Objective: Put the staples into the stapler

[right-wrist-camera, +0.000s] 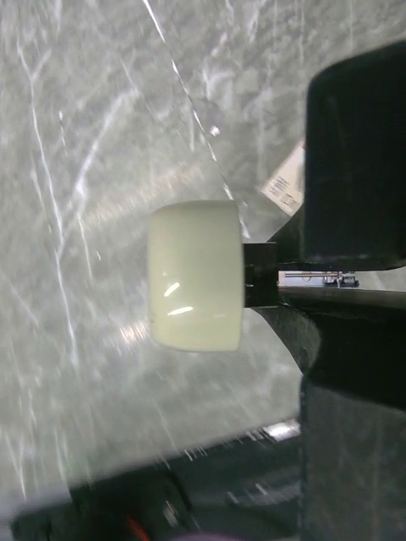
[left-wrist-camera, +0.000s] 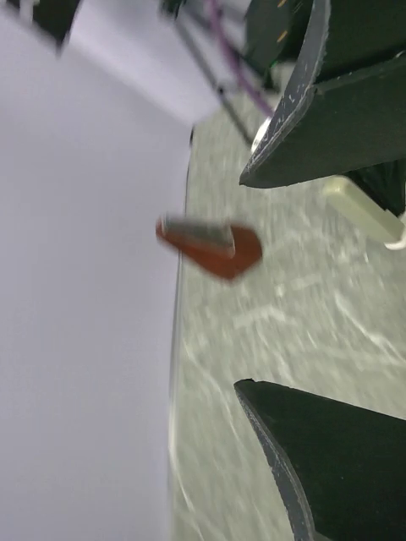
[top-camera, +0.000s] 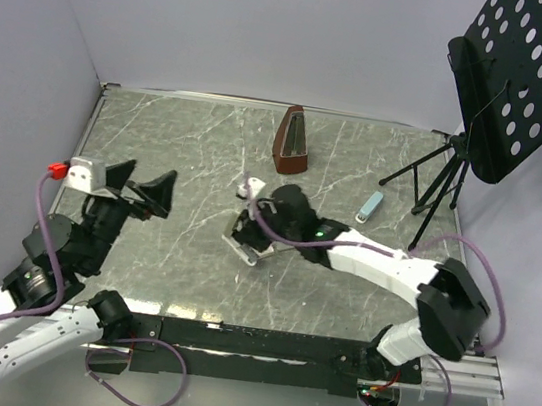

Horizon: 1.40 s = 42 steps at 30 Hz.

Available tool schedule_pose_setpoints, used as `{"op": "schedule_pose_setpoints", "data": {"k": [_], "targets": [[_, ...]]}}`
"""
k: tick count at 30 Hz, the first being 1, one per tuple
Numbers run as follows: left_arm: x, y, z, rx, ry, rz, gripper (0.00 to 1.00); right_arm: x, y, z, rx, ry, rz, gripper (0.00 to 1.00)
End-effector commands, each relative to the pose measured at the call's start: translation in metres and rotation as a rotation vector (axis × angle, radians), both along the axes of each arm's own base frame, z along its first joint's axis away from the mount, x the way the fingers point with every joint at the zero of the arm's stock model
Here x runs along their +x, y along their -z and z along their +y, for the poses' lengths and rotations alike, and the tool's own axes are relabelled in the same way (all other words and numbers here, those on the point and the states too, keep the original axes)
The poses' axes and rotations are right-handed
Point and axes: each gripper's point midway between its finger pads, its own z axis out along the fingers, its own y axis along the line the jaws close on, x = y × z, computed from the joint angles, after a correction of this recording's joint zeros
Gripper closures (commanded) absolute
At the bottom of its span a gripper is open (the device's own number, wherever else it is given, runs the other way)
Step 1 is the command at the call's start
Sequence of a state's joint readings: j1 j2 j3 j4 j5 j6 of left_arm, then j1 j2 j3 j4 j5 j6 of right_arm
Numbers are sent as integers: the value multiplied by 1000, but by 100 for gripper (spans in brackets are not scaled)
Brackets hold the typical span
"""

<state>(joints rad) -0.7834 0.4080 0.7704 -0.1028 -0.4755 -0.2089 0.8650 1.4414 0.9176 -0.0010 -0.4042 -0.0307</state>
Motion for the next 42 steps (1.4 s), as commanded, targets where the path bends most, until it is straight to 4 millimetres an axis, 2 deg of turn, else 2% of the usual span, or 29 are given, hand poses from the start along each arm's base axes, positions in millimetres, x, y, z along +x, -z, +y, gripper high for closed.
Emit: {"op": "schedule_pose_setpoints", "data": {"k": [1,3,4,5,6,8,9,11,13,14,16,17,21,22,24,25,26,30,34,35,37,40,42], "targets": [[0,28,62,36,-293,125,0,39,-7,26,-57,226,-115,100],[-3,34,79,24,-374,138,1,48,-5,33,-88,322,-135,100],[-3,39,83,25,-397,148,1,49,14,33,-146,346,-113,100],[-4,45,90,19,-437,157,1,56,8,39,-148,401,-121,100],[-4,48,92,3,-451,164,1,57,27,38,-208,410,-108,100],[-3,54,95,-12,-473,174,1,63,27,44,-228,449,-119,100],[-3,55,95,-21,-477,178,0,62,38,46,-256,444,-113,100],[-3,59,97,-15,-492,188,1,63,41,49,-278,455,-105,100],[-3,60,99,-7,-502,189,1,61,56,50,-328,452,-86,100],[-2,61,99,-3,-504,192,1,63,53,55,-327,457,-87,100],[0,63,96,7,-488,193,1,62,68,52,-384,472,-70,100],[2,64,98,11,-499,192,1,64,65,55,-383,482,-69,100],[10,68,98,29,-498,195,1,65,79,56,-438,511,-45,100],[12,69,92,37,-465,194,1,67,77,57,-439,526,-41,100],[17,71,97,41,-484,198,1,66,85,54,-473,541,-26,100],[20,72,97,45,-483,200,0,68,81,57,-465,559,-23,100],[23,74,98,50,-477,206,1,67,88,52,-500,568,-12,100],[30,79,98,54,-465,221,1,67,90,55,-515,599,16,100],[35,82,99,55,-457,232,1,68,89,58,-511,620,38,87],[35,81,99,55,-454,230,1,68,89,58,-512,621,39,80],[36,84,100,59,-456,238,1,68,86,60,-495,617,42,75],[38,85,101,60,-460,244,1,67,68,60,-447,611,38,62],[38,86,100,62,-456,247,1,67,64,57,-441,613,36,58]]}}
